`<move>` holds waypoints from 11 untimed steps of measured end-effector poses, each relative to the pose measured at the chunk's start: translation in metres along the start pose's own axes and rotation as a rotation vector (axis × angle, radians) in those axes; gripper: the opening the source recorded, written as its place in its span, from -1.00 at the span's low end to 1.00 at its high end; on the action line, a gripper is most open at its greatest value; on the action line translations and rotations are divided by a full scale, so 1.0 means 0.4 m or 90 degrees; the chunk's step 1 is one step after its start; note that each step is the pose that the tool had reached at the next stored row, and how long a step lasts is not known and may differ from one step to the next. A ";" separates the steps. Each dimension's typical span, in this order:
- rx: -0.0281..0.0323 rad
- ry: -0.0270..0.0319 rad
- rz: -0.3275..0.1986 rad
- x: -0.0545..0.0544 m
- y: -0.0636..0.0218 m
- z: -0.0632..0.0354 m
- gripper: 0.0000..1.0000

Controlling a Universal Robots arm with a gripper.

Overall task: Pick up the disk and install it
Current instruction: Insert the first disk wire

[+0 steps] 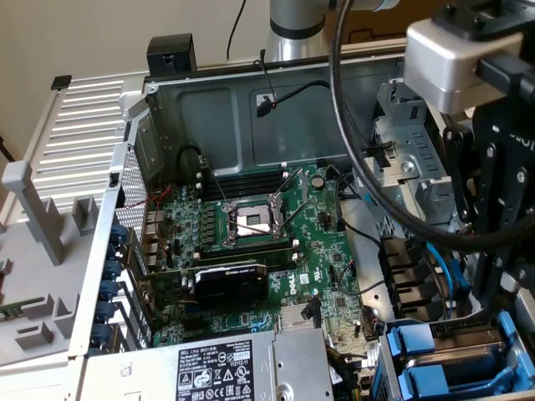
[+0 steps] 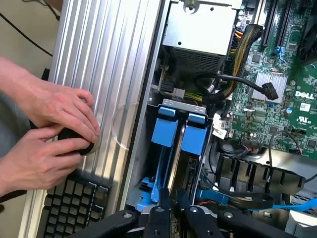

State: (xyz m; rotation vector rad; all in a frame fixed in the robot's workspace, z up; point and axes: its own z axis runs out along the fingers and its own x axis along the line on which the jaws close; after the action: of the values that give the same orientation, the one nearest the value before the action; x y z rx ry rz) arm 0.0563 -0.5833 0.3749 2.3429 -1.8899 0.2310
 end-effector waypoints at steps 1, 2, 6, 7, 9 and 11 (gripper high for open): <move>-0.0014 0.0067 0.000 -0.005 -0.001 -0.001 -0.66; -0.0029 0.0134 -0.001 -0.009 -0.002 -0.002 -0.66; -0.0036 0.0171 -0.001 -0.010 -0.002 -0.002 -0.66; -0.0036 0.0171 -0.001 -0.010 -0.002 -0.002 -0.66; -0.0047 0.0219 -0.001 -0.017 -0.004 -0.003 -0.66; -0.0063 0.0296 -0.001 -0.027 -0.006 -0.005 -0.66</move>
State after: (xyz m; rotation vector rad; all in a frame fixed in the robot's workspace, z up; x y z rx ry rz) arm 0.0563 -0.5722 0.3746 2.3123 -1.8633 0.2727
